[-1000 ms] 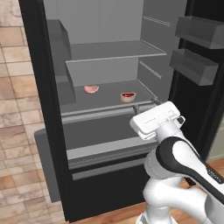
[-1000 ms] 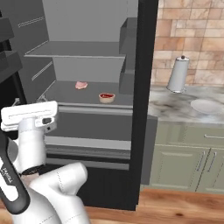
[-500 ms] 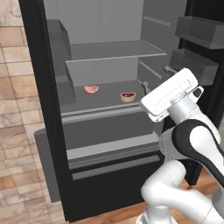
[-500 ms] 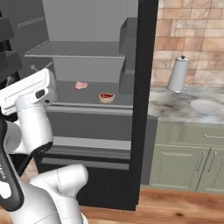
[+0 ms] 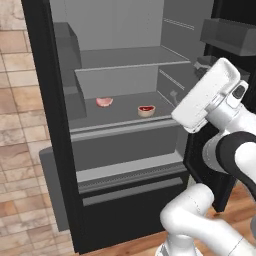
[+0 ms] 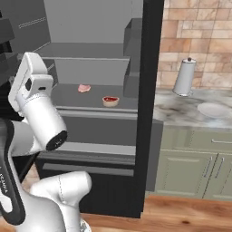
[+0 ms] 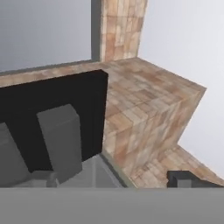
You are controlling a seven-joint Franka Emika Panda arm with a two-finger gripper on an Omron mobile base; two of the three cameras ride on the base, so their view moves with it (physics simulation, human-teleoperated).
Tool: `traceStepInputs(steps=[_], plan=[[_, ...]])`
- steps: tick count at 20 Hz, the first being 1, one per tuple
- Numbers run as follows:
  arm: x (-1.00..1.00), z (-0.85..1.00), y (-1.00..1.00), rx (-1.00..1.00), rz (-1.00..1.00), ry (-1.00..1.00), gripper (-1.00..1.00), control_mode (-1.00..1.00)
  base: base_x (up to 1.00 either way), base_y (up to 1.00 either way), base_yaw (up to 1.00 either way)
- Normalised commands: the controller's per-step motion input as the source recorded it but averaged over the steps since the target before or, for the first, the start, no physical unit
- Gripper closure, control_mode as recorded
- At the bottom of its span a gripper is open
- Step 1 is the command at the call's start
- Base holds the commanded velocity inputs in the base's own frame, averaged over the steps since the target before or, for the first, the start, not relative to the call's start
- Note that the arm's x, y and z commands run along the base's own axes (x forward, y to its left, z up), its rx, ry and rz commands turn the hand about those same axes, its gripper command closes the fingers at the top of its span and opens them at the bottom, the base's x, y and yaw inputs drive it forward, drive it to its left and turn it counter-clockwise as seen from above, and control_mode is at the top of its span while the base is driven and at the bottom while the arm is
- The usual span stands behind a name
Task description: Place the steak on the counter behind the older steak on the same shelf of the fridge to maintain FIFO order. Close the fridge door when finished.
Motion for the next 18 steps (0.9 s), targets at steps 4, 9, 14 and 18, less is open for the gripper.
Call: traceStepInputs(steps=[4, 9, 14, 18], plan=[[-0.13, 0.00, -0.68, -0.49, -0.23, -0.13, -1.00, -1.00, 0.00, 0.00, 0.00], [-0.49, -0.52, -1.00, -0.32, -0.25, -0.10, -1.00, -1.00, 0.00, 0.00, 0.00], [-0.77, -0.91, -1.00, -0.17, -0.26, -0.17, -1.00, -1.00, 0.00, 0.00, 0.00], [-0.47, -0.75, -1.00, -0.06, -0.25, -0.04, -1.00, -1.00, 0.00, 0.00, 0.00]])
